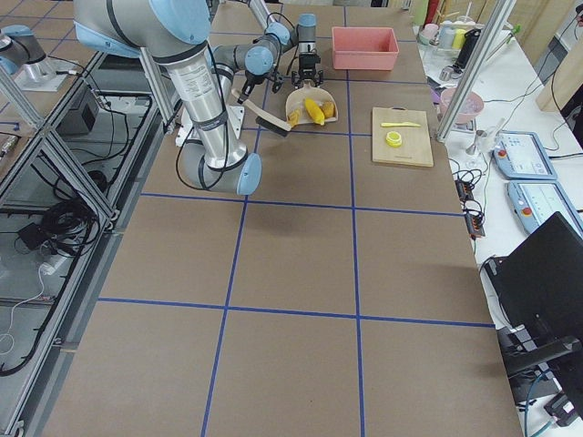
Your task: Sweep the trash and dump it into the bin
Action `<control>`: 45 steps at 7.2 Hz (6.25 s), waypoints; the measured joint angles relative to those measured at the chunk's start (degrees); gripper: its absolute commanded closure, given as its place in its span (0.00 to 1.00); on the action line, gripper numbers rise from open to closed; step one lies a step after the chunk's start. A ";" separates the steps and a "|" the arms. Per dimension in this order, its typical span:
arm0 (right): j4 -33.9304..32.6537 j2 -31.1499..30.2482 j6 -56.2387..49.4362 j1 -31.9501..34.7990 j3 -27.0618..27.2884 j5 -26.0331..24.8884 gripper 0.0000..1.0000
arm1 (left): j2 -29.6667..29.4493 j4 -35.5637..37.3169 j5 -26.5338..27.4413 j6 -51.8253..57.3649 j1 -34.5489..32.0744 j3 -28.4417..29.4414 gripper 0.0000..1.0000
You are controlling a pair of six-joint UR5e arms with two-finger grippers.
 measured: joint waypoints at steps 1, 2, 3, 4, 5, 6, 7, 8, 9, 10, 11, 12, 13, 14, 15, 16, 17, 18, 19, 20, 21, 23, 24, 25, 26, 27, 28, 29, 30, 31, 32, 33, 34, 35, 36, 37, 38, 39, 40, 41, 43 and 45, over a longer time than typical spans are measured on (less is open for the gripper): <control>-0.01 0.90 -0.09 -0.89 -1.27 0.00 1.00 | -0.06 0.00 0.00 0.03 0.00 -0.06 0.60; -0.02 3.25 -0.36 -1.00 -4.12 0.04 1.00 | -0.11 0.00 0.00 0.17 0.00 -0.08 0.67; -0.01 6.60 -0.54 -0.58 -7.89 0.34 1.00 | -0.13 0.00 0.00 0.80 0.00 -0.10 0.70; -0.02 9.84 -0.61 0.30 -11.23 0.95 1.00 | -0.15 0.01 0.00 1.59 0.00 -0.10 0.70; -0.04 12.74 -0.62 1.46 -14.04 1.81 1.00 | -0.15 0.00 0.00 1.96 0.00 -0.10 0.70; -0.07 14.88 -0.60 2.53 -16.16 2.60 1.00 | -0.15 0.00 0.00 2.09 0.00 -0.11 0.70; -0.78 16.04 -0.52 3.34 -17.10 3.03 1.00 | -0.14 -0.02 0.00 2.14 0.00 -0.14 0.70; -3.12 15.93 -0.42 4.05 -15.57 3.26 1.00 | -0.13 -0.06 0.00 2.15 0.00 -0.16 0.70; -5.82 13.35 -0.44 4.54 -10.92 3.35 1.00 | -0.11 -0.06 0.00 2.15 0.00 -0.18 0.68; -7.14 8.86 -0.53 4.81 -5.29 3.37 1.00 | -0.03 0.01 0.01 2.18 -0.05 -0.19 0.55; -7.64 4.87 -0.87 4.88 -1.36 3.22 1.00 | 0.06 0.65 0.05 2.53 -0.20 -0.38 0.53; -7.74 2.47 -2.24 4.85 -0.21 2.91 1.00 | 0.17 2.72 0.07 3.91 -0.44 -1.19 0.50; -7.69 1.45 -3.89 4.85 -0.22 2.88 1.00 | 0.23 5.55 0.08 5.62 -0.60 -2.60 0.50; -7.60 1.09 -4.79 4.85 -0.19 2.94 1.00 | 0.29 7.76 0.08 6.58 -0.63 -3.80 0.51; -7.49 1.32 -5.14 4.84 -0.52 3.00 1.00 | 0.32 8.91 0.08 6.98 -0.63 -4.39 0.52; -7.39 2.45 -5.17 4.79 -1.48 3.05 1.00 | 0.31 9.62 0.17 7.13 -0.63 -4.63 0.55; -7.30 4.54 -5.15 4.77 -3.57 3.05 1.00 | 0.30 10.16 0.34 7.21 -0.60 -4.72 0.57; -6.88 6.99 -5.18 4.82 -6.60 3.04 1.00 | 0.23 10.98 0.64 7.24 -0.58 -4.91 0.58; -5.73 8.82 -5.21 4.98 -9.63 3.04 1.00 | 0.17 12.58 1.35 7.25 -0.58 -5.51 0.58; -4.35 10.39 -5.22 5.31 -12.63 3.04 1.00 | 0.14 14.39 2.18 7.25 -0.55 -6.27 0.58; -3.45 12.38 -5.21 5.97 -15.49 3.12 1.00 | 0.12 15.49 2.58 7.44 -0.54 -6.70 0.58; -2.94 17.70 -5.03 7.89 -21.16 4.45 1.00 | 0.06 16.67 3.03 7.98 -0.50 -6.96 0.58; -2.95 19.85 -4.99 8.87 -23.42 5.01 1.00 | 0.04 16.86 3.22 8.05 -0.47 -6.98 0.58; -3.26 20.15 -4.97 10.10 -23.48 5.79 1.00 | 0.03 16.93 3.29 8.08 -0.46 -6.98 0.58; -4.05 17.79 -4.96 11.01 -20.30 6.61 1.00 | 0.03 16.98 3.32 8.09 -0.46 -6.97 0.58; -5.01 13.32 -5.00 11.60 -15.10 6.78 1.00 | 0.03 17.17 3.33 8.07 -0.52 -6.96 0.59; -5.52 9.24 -5.10 11.90 -11.03 6.13 1.00 | -0.03 17.70 3.51 8.07 -0.54 -6.96 0.59; -5.59 7.51 -5.20 11.70 -9.92 4.83 1.00 | -0.12 18.34 3.86 8.11 -0.52 -6.96 0.59; -4.93 7.67 -5.23 11.16 -11.16 3.58 1.00 | -0.18 18.96 4.16 8.11 -0.45 -7.04 0.59; -3.09 8.68 -5.02 10.63 -13.75 2.83 1.00 | -0.24 20.03 4.42 8.08 -0.40 -7.43 0.59; -0.74 9.59 -4.62 10.30 -16.13 2.57 1.00 | -0.34 21.47 4.71 8.08 -0.32 -8.08 0.59; 0.59 10.50 -3.89 10.02 -17.34 2.58 1.00 | -0.45 22.41 5.03 8.10 -0.22 -8.49 0.59; 1.67 11.96 -2.52 9.65 -18.39 2.66 1.00 | -0.53 23.17 5.19 8.12 -0.15 -8.87 0.59; 3.46 13.68 -0.91 9.43 -19.96 2.82 1.00 | -0.56 23.80 5.24 8.13 -0.08 -9.28 0.59; 5.39 15.61 0.53 9.32 -22.06 2.98 1.00 | -0.66 24.25 5.26 8.13 -0.04 -9.48 0.59; 6.68 18.47 1.23 9.31 -25.30 3.15 1.00 | -0.81 24.78 5.29 8.13 -0.02 -9.55 0.59; 7.19 21.12 1.39 9.99 -28.26 3.99 1.00 | -0.98 25.20 5.33 8.13 -0.01 -9.57 0.59; 7.02 22.11 1.22 11.93 -29.19 5.83 1.00 | -1.12 25.39 5.35 8.13 0.00 -9.59 0.59; 5.66 21.93 0.82 14.68 -28.21 7.77 1.00 | -1.17 25.45 5.35 8.14 0.00 -9.62 0.64; 3.30 19.91 0.13 17.05 -24.59 8.63 1.00 | -1.17 25.48 5.36 8.13 0.00 -9.81 0.72; -2.59 12.38 -3.89 20.56 -13.88 7.72 1.00 | -1.04 25.49 5.30 8.14 0.00 -10.60 0.93; -9.83 4.59 -13.92 22.34 -6.02 1.28 1.00 | -0.88 25.39 5.13 8.14 -0.01 -11.43 1.00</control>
